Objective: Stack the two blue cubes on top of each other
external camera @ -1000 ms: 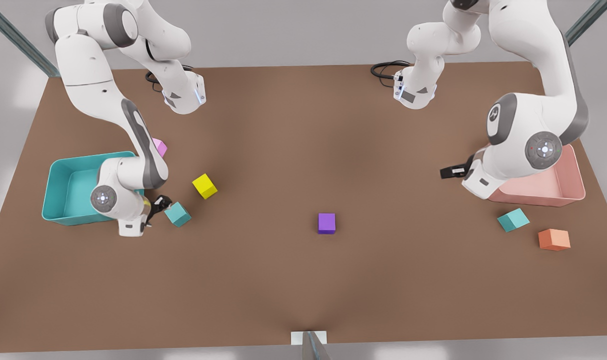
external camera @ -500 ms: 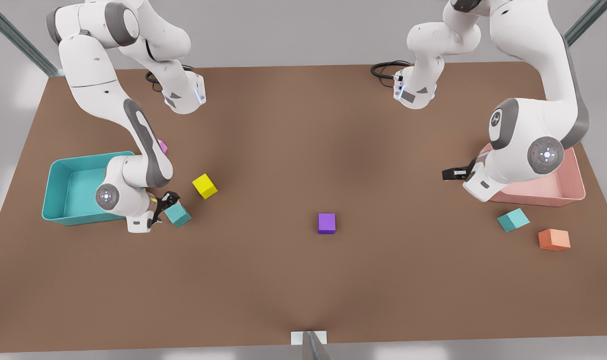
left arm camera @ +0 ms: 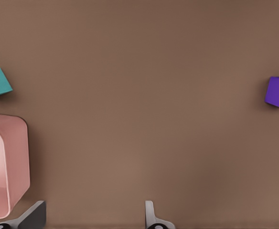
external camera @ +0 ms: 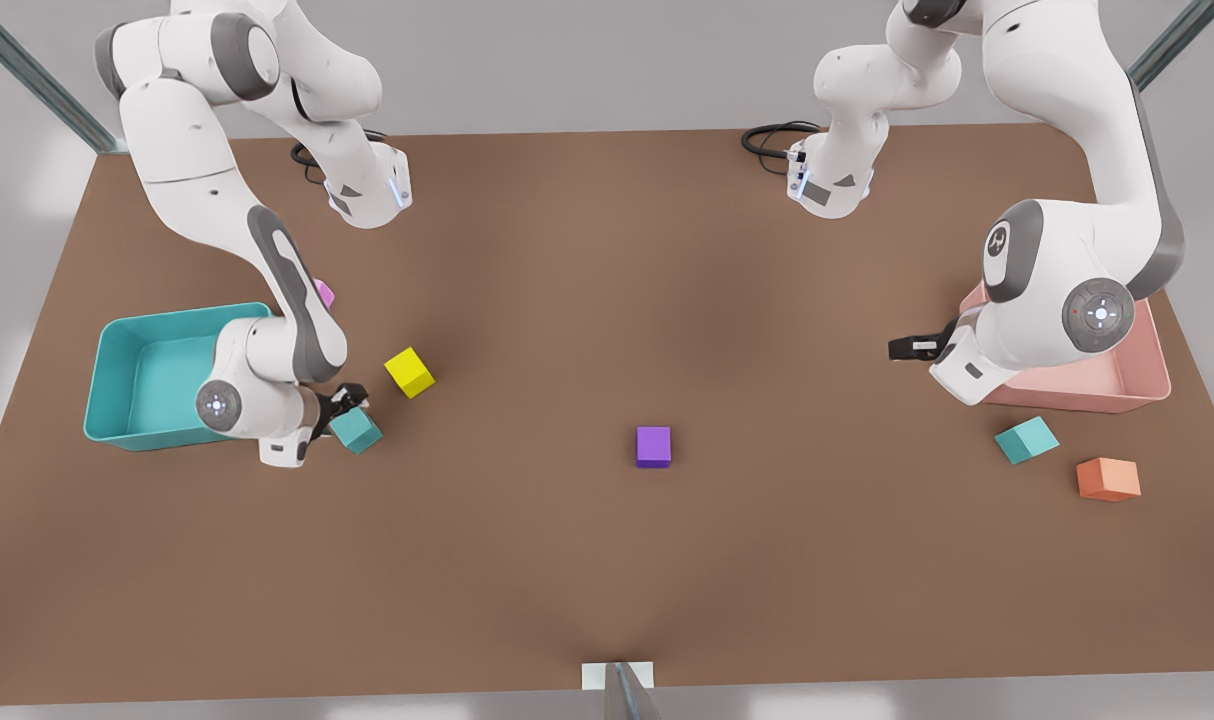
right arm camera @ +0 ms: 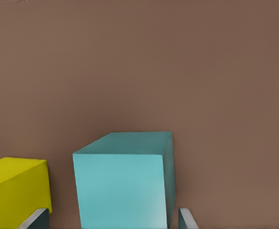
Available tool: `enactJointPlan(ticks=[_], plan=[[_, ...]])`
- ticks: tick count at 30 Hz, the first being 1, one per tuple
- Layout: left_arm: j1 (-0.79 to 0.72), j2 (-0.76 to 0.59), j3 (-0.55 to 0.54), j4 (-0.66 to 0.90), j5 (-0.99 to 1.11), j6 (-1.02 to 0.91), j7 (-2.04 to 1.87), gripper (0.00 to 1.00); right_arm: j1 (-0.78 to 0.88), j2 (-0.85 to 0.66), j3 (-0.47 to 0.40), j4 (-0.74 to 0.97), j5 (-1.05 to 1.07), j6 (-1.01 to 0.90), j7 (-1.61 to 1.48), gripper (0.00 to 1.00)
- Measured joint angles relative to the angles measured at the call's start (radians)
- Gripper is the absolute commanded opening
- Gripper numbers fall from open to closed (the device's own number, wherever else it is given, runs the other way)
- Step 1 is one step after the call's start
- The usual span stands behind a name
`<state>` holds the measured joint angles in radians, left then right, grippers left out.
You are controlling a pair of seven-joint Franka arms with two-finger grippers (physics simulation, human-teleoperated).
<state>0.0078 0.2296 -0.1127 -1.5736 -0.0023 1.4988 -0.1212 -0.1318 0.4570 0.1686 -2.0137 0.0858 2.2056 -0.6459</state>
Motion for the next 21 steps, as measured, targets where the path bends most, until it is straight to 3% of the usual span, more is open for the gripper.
enactJointPlan(ticks=[19,20,21], plan=[[0.017,0.000,0.001,0.008,-0.001,-0.055,0.018,1.00,0.034,0.094,-0.001,0.056,0.000,-0.005,0.073,0.99],[0.017,0.000,0.000,0.015,-0.001,-0.060,0.018,1.00,0.033,0.100,-0.001,0.057,0.000,-0.005,0.076,0.98],[0.016,0.000,-0.001,0.025,-0.001,-0.064,0.019,1.00,0.032,0.104,-0.002,0.058,0.000,-0.005,0.079,0.91]])
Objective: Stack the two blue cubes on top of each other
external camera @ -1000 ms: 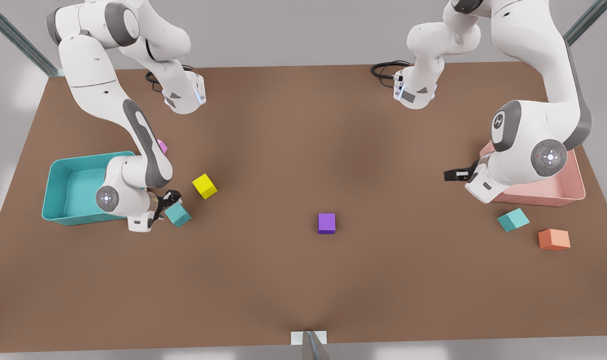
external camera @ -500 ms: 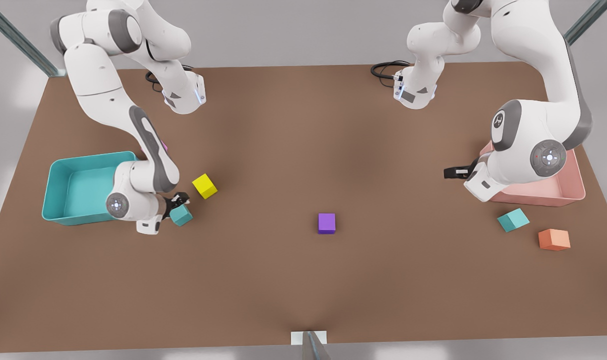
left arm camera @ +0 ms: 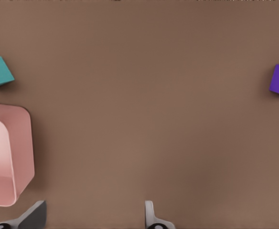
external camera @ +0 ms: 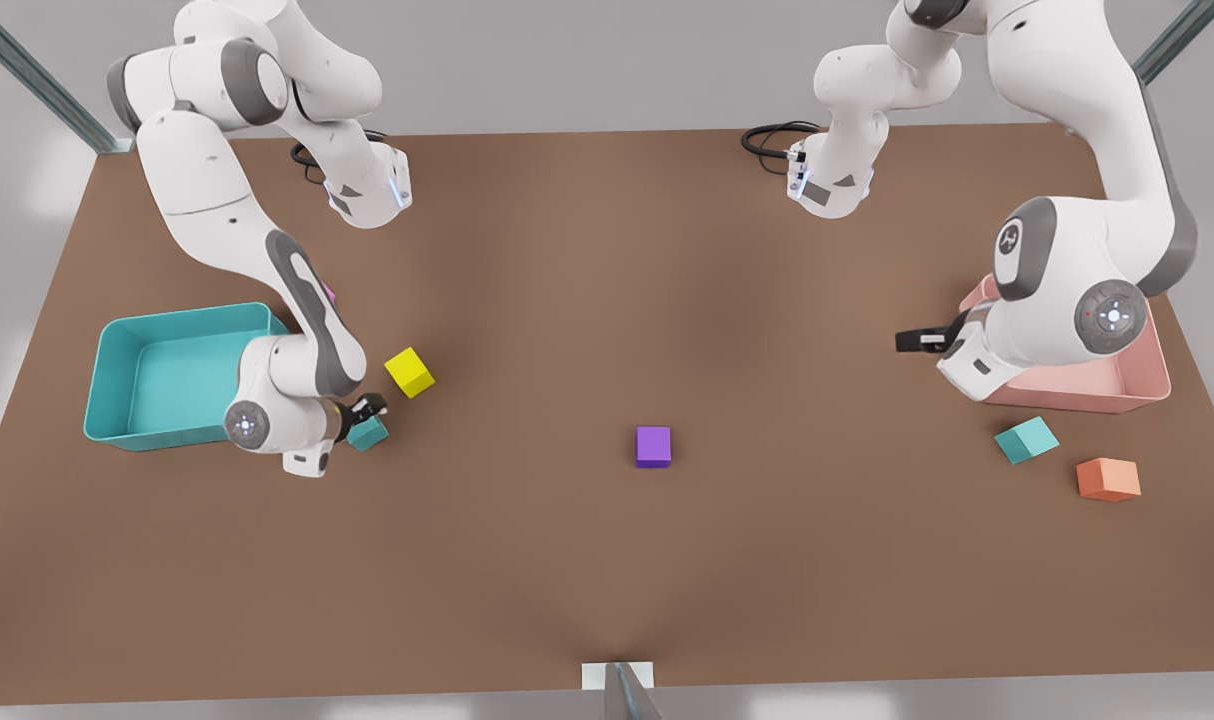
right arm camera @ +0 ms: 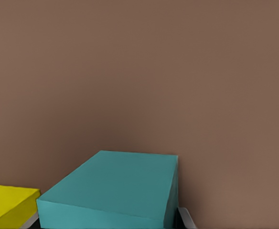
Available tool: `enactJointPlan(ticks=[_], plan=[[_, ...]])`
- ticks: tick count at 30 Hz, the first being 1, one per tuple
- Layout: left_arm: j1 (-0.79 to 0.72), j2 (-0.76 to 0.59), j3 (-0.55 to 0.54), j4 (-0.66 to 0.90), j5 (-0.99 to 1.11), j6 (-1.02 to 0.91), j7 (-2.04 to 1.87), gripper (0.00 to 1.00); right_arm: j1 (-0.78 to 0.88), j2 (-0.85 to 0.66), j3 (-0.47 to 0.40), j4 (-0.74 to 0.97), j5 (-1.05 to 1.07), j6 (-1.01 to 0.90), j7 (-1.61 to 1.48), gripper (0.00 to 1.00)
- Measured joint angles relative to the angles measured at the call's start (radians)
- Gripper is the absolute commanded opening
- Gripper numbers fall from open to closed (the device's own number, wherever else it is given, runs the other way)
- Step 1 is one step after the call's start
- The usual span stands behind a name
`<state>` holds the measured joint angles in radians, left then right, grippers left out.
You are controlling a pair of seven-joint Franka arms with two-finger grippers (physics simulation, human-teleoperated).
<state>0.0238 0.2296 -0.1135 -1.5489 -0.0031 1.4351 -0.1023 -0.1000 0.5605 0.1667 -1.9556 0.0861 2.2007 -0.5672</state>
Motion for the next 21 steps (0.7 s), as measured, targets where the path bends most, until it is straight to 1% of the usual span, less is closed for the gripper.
enactJointPlan(ticks=[1,2,3,4,8,10,13,15,17,21], plan=[[0.001,0.001,0.001,0.006,0.001,-0.003,0.000,1.00,-0.001,0.002,-0.001,0.001,0.001,0.000,0.002,0.71],[0.008,0.002,0.001,0.009,0.000,-0.006,0.001,1.00,-0.002,0.002,-0.001,0.004,0.002,-0.001,0.003,0.61],[0.015,0.004,0.001,0.011,0.000,-0.008,0.001,1.00,-0.003,0.002,-0.001,0.006,0.003,-0.001,0.004,0.54],[0.020,0.004,0.002,0.012,0.000,-0.010,0.002,1.00,-0.003,0.003,-0.001,0.016,0.005,-0.003,0.005,0.52],[0.031,0.001,0.002,0.013,0.000,-0.017,0.003,1.00,0.002,0.002,0.002,0.116,0.033,-0.059,0.007,0.53],[0.039,-0.005,0.000,0.014,-0.001,-0.037,0.004,1.00,0.041,0.002,0.002,0.180,0.053,-0.096,0.011,0.53],[0.038,-0.002,-0.001,0.029,-0.002,-0.064,0.005,1.00,0.233,0.028,0.002,0.319,0.068,-0.134,0.051,0.54],[0.038,0.002,0.000,0.031,-0.004,-0.075,0.005,1.00,0.396,0.107,0.001,0.457,0.069,-0.146,0.112,0.54],[0.046,0.002,0.000,0.031,-0.005,-0.083,0.006,1.00,0.532,0.179,-0.003,0.549,0.067,-0.135,0.191,0.54],[0.051,0.000,0.000,0.033,-0.006,-0.093,0.007,1.00,0.689,0.218,-0.009,0.588,0.043,-0.100,0.351,0.54]])
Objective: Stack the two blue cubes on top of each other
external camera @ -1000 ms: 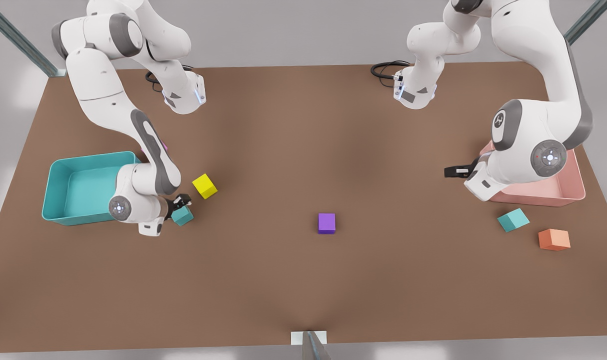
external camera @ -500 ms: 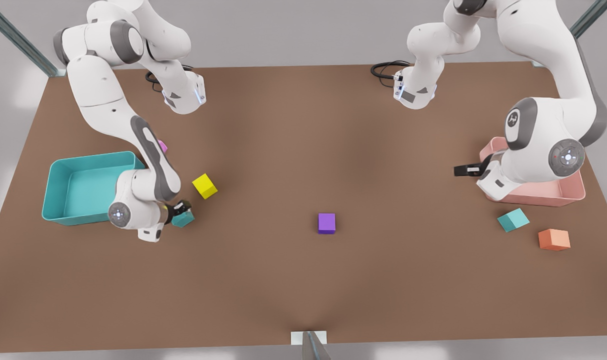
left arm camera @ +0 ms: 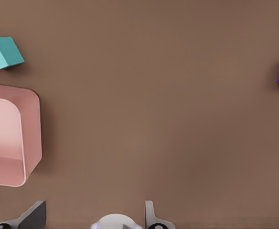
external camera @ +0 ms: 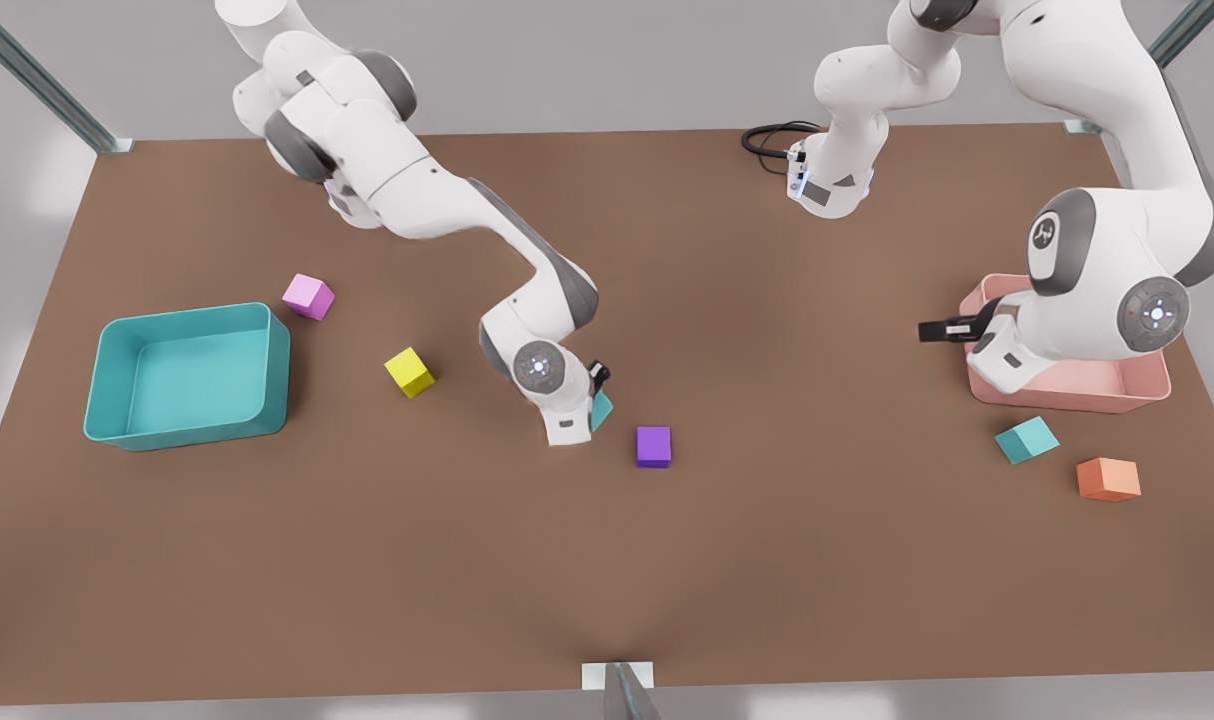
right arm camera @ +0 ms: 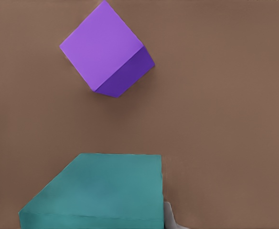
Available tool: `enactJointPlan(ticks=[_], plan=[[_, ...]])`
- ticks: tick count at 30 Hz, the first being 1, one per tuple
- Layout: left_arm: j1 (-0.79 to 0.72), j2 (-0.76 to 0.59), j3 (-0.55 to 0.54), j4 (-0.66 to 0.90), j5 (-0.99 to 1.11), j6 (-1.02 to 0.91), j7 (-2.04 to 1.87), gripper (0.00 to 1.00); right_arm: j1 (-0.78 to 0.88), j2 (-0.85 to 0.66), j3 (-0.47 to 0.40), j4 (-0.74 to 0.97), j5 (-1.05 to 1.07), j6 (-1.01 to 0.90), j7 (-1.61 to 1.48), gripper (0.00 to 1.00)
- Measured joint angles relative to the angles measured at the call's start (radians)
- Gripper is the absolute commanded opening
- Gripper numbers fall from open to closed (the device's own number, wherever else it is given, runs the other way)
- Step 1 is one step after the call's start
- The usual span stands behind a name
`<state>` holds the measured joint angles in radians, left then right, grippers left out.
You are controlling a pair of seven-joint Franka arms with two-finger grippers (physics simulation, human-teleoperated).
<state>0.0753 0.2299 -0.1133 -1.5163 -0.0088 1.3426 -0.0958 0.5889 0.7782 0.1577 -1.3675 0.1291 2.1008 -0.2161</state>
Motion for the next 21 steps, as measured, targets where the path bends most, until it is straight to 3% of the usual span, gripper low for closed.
enactJointPlan(ticks=[6,10,11,12,21], plan=[[0.026,0.003,0.001,0.000,-0.008,0.016,0.004,1.00,0.080,0.016,-0.001,0.005,-0.040,0.036,0.212,0.54],[0.138,0.117,0.036,0.001,-0.006,0.139,0.062,1.00,0.088,0.073,-0.001,0.032,-0.048,0.075,0.320,0.56],[0.164,0.155,0.070,0.001,-0.005,0.186,0.093,1.00,0.088,0.084,-0.001,0.040,-0.050,0.084,0.344,0.64],[0.181,0.184,0.092,0.002,-0.005,0.234,0.126,1.00,0.089,0.091,-0.001,0.044,-0.062,0.092,0.373,1.00],[0.251,0.348,0.116,0.021,-0.010,0.623,0.369,1.00,0.088,0.115,-0.001,0.044,-0.116,0.123,0.604,1.00]])
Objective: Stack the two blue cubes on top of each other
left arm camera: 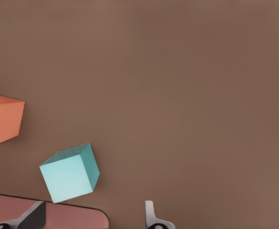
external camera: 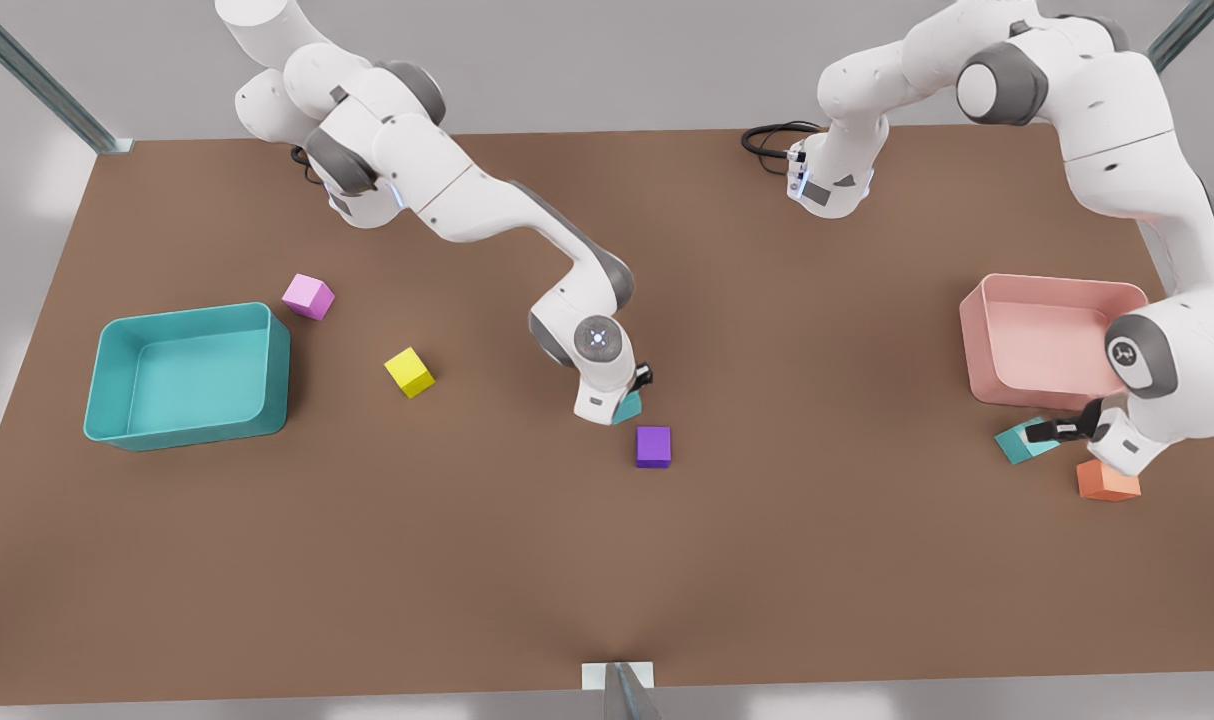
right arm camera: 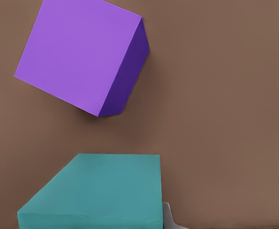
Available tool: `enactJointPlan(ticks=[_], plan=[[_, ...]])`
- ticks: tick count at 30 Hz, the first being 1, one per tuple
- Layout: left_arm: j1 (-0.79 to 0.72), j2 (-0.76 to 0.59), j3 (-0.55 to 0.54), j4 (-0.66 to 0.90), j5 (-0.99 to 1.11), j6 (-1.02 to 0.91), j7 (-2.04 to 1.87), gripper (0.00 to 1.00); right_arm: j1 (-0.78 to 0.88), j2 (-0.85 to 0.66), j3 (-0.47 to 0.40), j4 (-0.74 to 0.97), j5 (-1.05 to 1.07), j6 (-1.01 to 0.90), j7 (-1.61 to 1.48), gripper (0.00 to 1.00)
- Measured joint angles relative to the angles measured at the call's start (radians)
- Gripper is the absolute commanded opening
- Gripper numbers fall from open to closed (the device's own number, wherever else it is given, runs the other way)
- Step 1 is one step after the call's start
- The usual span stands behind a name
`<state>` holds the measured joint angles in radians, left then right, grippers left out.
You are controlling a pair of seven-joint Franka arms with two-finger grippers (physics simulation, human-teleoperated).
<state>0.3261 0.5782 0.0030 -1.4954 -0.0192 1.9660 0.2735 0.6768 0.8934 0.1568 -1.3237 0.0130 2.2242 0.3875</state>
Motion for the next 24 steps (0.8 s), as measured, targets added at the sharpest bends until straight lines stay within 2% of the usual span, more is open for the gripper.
enactJointPlan(ticks=[10,15,24], plan=[[0.087,0.119,0.035,-0.020,-0.050,0.156,0.133,1.00,0.001,0.040,0.000,0.001,-0.004,0.008,0.148,1.00],[0.070,0.070,0.036,-0.082,-0.073,0.174,0.050,1.00,0.001,0.057,0.000,0.003,0.027,0.028,0.163,1.00],[0.036,0.082,0.040,-0.088,-0.074,0.188,-0.114,1.00,-0.017,0.016,0.002,0.002,0.048,0.026,0.167,1.00]])
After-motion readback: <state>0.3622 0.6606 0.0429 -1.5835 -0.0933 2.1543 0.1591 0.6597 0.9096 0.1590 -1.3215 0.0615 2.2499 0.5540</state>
